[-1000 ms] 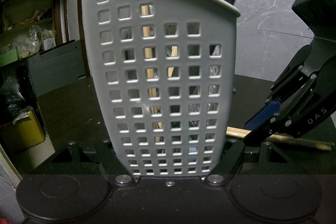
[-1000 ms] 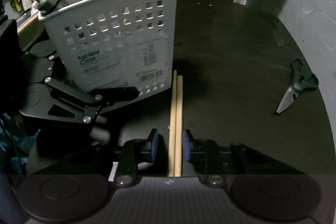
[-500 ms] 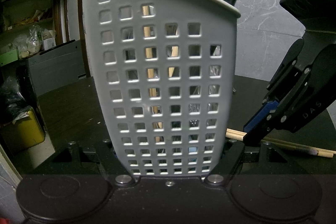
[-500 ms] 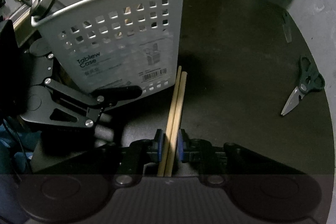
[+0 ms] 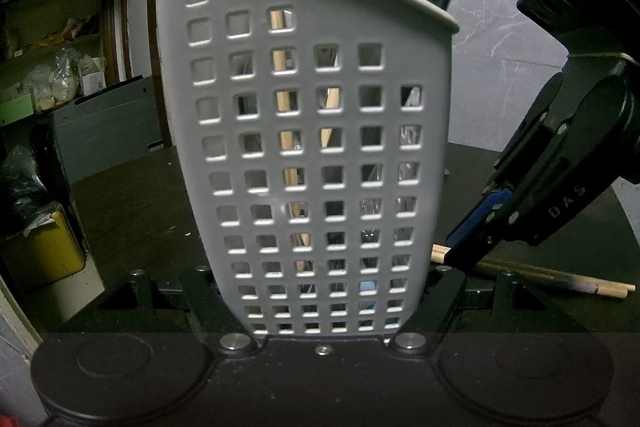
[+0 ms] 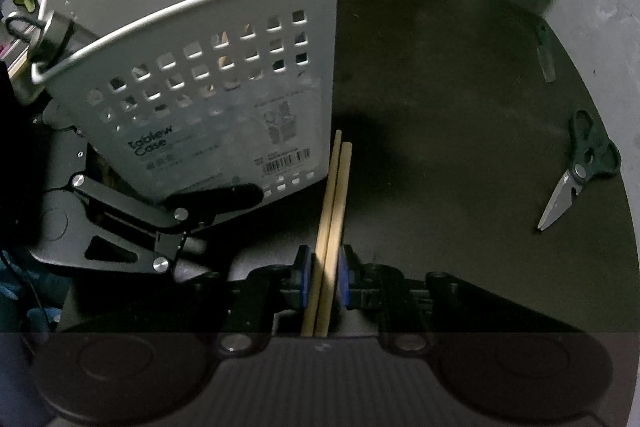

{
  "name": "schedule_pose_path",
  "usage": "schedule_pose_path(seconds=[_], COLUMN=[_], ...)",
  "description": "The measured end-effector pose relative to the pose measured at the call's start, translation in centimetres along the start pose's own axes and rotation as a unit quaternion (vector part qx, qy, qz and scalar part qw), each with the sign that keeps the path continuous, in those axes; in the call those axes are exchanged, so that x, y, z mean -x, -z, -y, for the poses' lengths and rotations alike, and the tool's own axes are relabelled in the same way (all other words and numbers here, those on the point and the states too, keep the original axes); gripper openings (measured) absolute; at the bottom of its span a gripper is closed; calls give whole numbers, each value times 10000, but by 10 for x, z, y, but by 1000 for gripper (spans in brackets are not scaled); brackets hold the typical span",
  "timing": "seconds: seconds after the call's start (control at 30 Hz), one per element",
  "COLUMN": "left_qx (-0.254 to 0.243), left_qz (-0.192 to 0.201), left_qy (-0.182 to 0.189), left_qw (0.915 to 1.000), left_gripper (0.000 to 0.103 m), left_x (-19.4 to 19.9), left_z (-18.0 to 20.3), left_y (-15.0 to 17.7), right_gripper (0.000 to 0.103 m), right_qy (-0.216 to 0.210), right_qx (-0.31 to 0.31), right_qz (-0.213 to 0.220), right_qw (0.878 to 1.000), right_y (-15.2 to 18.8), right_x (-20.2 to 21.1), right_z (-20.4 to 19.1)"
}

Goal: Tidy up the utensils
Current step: 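Lift the chopsticks with the right tool up above the caddy rim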

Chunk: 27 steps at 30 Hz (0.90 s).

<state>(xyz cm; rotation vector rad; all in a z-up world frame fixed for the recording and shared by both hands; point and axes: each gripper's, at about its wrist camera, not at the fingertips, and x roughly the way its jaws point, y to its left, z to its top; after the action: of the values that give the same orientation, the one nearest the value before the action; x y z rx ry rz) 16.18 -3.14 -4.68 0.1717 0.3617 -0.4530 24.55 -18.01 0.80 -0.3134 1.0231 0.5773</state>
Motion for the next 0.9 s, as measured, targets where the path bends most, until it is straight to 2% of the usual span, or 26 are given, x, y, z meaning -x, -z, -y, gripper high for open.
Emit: schedule_pose_path(seconds=[0.13,0.27,0.5,0.67,0.9], left_qx=[1,-3,-1,-13,-28], left_qz=[2,2,1,-6,-12], left_qy=[-3,-4,-6,-15,-28], left_qw=[10000,10000,10000,10000,10000], left_gripper=[76,76,76,76,76], left_x=[0,-1,0,-1,-1], left_z=[0,0,0,1,1], left_y=[0,0,0,0,0], right_gripper=[13,13,13,14,14], right_qy=[-67,-293,-614,-797,-1154], right_qx=[-389,-937,-1505,-1859,-2291], right_qz=[-15,152,867,1513,2345], right_qw=[9992,9950,9829,9676,9377], right_y=[-1,9,35,55,73], right_x=[3,8,24,38,42], right_z=[16,40,72,89,105])
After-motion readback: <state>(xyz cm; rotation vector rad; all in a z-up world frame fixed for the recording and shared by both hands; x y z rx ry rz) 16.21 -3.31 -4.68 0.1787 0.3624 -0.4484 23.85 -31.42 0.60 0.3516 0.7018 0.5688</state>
